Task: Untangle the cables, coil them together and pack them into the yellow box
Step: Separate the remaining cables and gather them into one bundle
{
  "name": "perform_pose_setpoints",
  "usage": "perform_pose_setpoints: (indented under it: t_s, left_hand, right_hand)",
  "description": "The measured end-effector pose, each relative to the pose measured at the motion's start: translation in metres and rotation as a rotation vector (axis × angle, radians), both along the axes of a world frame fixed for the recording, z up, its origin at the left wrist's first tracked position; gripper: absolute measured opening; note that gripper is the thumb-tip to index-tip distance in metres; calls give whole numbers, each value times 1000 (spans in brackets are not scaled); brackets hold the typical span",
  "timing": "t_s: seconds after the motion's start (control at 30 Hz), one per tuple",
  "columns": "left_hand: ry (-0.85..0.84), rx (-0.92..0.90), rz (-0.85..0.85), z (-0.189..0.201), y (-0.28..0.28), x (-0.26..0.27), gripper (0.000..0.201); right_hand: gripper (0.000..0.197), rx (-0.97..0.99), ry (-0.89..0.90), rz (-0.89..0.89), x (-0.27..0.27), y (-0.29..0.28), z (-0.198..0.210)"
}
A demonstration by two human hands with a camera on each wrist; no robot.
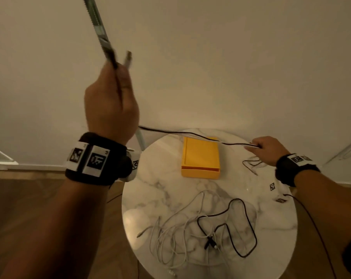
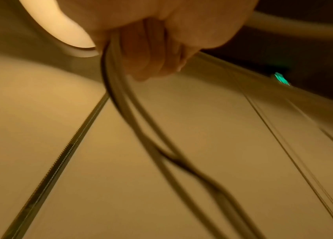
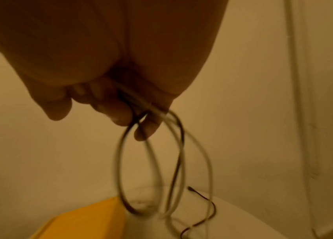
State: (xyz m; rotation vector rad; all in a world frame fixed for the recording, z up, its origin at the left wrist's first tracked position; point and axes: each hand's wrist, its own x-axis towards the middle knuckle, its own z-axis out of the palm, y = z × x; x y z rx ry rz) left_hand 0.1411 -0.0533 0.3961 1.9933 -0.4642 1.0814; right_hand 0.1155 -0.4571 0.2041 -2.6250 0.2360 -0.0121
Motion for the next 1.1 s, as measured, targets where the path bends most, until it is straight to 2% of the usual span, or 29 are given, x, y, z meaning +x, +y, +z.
perform_pose_setpoints:
  t_s: [0.07,0.13,0.27,0.33,0.4,0.5,0.57,0.63,0.7,0.9,1.0,1.1]
  left_hand:
    - [109,205,41,-13,-6,-5,37]
    - [291,304,-62,-32,-24,-11,41]
    - [598,482,-325,-77,-73,-23,57]
    - [686,530,-428,-99,-89,-28,56]
    - [709,476,-480,-117,-93,-29,52]
    - [770,288,-586,-128,-89,-24,19]
    - [831,-14,-668,-122,-84,-22,26]
    - [765,-294,-715,-113,-77,-17,31]
    - [689,-421,-700,-108,-71,-14,30]
    - [612,-692,-607,-101,-42,-5,41]
    - [639,-637,-517,-98,-23,-1,39]
    - [679,-593,-430,-104,-18,0,36]
  right_hand:
    - [49,65,-49,-39,-3,-1,1]
    - [48,121,-108,8,1,20,14]
    - [44,62,-208,274,10,89,54]
    - [31,35,-218,387,10,114,72]
    - [20,29,-208,446,8,125,82]
    - [23,-48,-247,495,7,124,84]
    - [31,-59,-263,497,10,115,77]
    - [42,-64,-288,466,13,104,70]
    - [46,-77,-320,419,18,95,63]
    - [38,-57,-250,257,35,50,34]
    - [33,-29,-168,218,30,26,24]
    - [35,-9,-112,271,22,27,24]
